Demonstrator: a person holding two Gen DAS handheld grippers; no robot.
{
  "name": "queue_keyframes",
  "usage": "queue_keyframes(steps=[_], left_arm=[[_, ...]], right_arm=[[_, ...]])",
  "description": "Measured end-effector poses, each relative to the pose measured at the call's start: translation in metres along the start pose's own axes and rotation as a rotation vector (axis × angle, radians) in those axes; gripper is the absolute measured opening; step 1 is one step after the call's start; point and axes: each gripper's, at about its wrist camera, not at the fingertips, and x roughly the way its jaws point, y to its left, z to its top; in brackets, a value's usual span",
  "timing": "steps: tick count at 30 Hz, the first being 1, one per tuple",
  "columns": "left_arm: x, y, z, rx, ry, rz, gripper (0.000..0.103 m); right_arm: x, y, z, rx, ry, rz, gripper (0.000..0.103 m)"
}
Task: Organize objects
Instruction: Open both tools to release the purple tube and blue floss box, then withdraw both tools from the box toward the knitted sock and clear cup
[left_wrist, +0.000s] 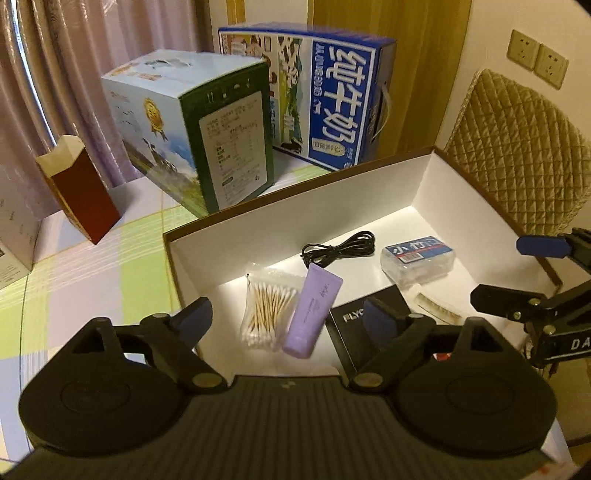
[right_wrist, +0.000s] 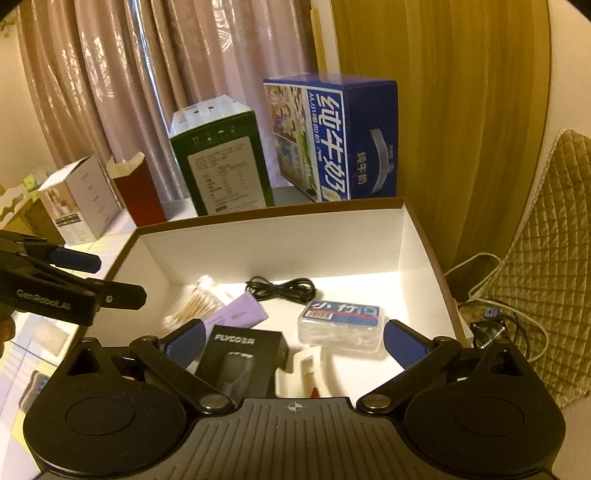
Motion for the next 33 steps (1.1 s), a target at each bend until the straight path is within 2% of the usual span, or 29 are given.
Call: queue_keyframes(steps=[20, 33], left_arm=[[-0.094, -0.001, -0.063, -0.079, -0.043, -0.031, 0.089], [-0.137, 0.016, -0.114, -0.116, -0.034, -0.038, 0.089]], right_arm=[[-0.078, 0.037, -0.034, 0.080, -0.070, 0.009, 0.101], [-0.104, 0.079, -0.066, 0.089, -0.053, 0.016, 0.101]])
